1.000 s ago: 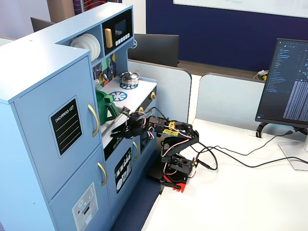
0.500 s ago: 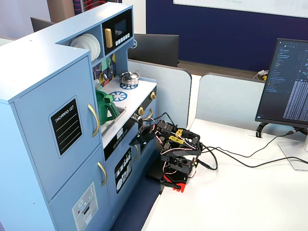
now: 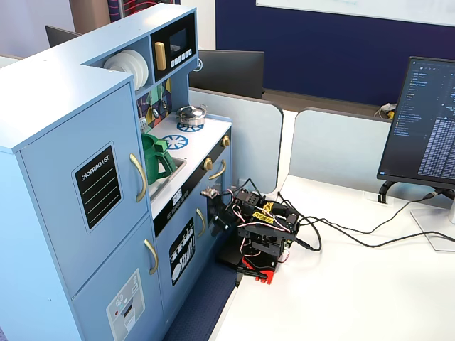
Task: Close the left cabinet door
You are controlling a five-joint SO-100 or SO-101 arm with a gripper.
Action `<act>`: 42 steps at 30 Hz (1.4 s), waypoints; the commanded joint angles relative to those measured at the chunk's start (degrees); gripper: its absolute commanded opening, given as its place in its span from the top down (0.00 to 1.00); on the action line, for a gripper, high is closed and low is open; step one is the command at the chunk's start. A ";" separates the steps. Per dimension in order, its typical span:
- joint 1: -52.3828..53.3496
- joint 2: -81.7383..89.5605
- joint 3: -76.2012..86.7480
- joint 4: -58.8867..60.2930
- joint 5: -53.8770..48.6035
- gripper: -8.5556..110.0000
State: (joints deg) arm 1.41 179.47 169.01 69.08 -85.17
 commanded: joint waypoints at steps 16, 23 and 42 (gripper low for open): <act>-1.93 2.55 2.64 18.37 -5.63 0.93; -1.23 2.55 2.64 18.72 -1.93 0.89; -1.23 2.55 2.64 18.72 -1.93 0.88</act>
State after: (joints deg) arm 0.70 182.29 170.86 78.31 -89.47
